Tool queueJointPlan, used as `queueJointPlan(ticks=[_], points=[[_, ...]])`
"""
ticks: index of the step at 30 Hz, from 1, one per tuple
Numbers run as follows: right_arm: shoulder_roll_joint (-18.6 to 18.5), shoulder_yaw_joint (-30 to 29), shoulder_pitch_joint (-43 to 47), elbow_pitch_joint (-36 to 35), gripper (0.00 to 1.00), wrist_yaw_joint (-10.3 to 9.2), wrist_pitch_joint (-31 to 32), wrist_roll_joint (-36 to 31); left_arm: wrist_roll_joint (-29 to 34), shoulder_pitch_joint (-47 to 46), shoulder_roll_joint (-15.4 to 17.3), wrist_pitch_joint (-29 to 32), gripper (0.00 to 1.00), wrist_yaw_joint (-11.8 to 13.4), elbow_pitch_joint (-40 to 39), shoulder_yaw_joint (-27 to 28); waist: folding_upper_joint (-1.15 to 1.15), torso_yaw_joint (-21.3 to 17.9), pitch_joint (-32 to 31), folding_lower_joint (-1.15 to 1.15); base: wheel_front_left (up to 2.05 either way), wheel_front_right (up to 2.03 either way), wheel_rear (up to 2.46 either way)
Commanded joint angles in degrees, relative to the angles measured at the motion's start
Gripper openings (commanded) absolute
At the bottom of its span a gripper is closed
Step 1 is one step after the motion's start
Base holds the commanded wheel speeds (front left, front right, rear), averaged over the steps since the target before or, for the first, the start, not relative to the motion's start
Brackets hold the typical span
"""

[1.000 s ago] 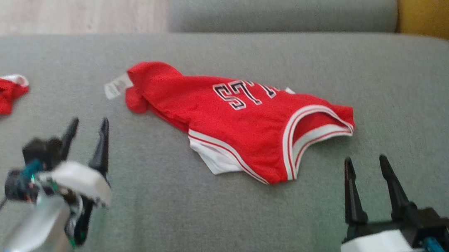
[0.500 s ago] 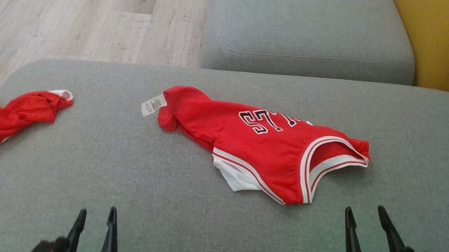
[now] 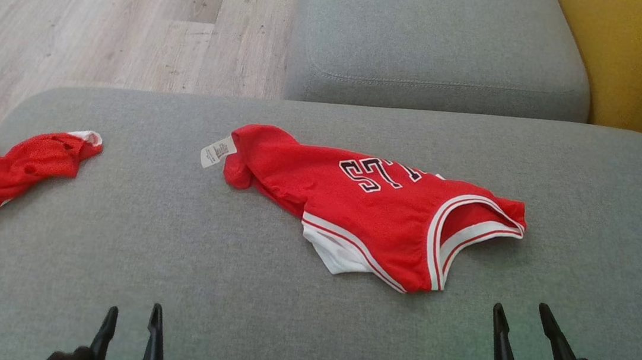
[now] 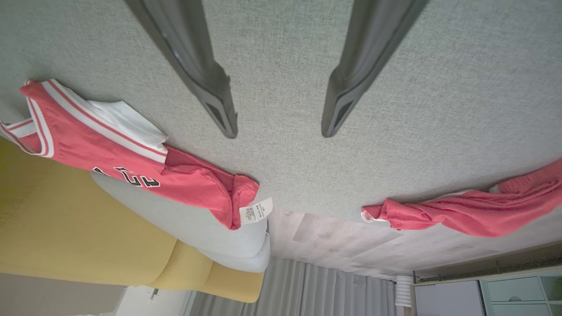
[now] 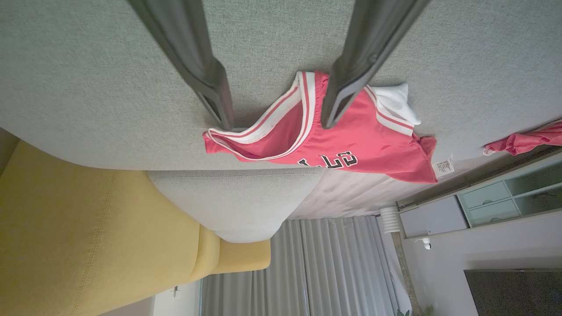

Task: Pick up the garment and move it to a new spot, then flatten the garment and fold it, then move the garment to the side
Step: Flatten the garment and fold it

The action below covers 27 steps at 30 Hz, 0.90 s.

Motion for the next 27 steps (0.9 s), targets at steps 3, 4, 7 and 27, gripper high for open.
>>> queueJointPlan(ticks=[3, 4, 7, 27], points=[[-0.3, 1.2, -2.7, -1.3, 1.00, 0.44, -1.0, 0.0, 0.5, -1.6, 0.9, 0.2, 1.00, 0.4, -2.2, 1.8, 0.00, -0.1, 0.0, 0.00, 0.00, 0.00, 0.00], [-0.3, 1.2, -2.8, -1.2, 1.00, 0.44, -1.0, 0.0, 0.4, -1.6, 0.9, 0.3, 1.00, 0.4, -2.2, 1.7, 0.00, -0.1, 0.1, 0.00, 0.00, 0.00, 0.00], [-0.3, 1.1, -3.0, -1.0, 1.00, 0.44, -1.1, -0.1, 0.3, -1.8, 0.9, 0.4, 1.00, 0.4, -2.2, 1.6, 0.00, 0.0, 0.1, 0.00, 0.00, 0.00, 0.00], [-0.3, 1.3, -5.6, 1.1, 1.00, 0.44, -0.2, -2.2, 0.5, -2.8, 1.1, 0.8, 1.00, 1.2, -3.1, 0.7, 0.00, 1.4, 2.2, 0.00, 0.00, 0.00, 0.00]])
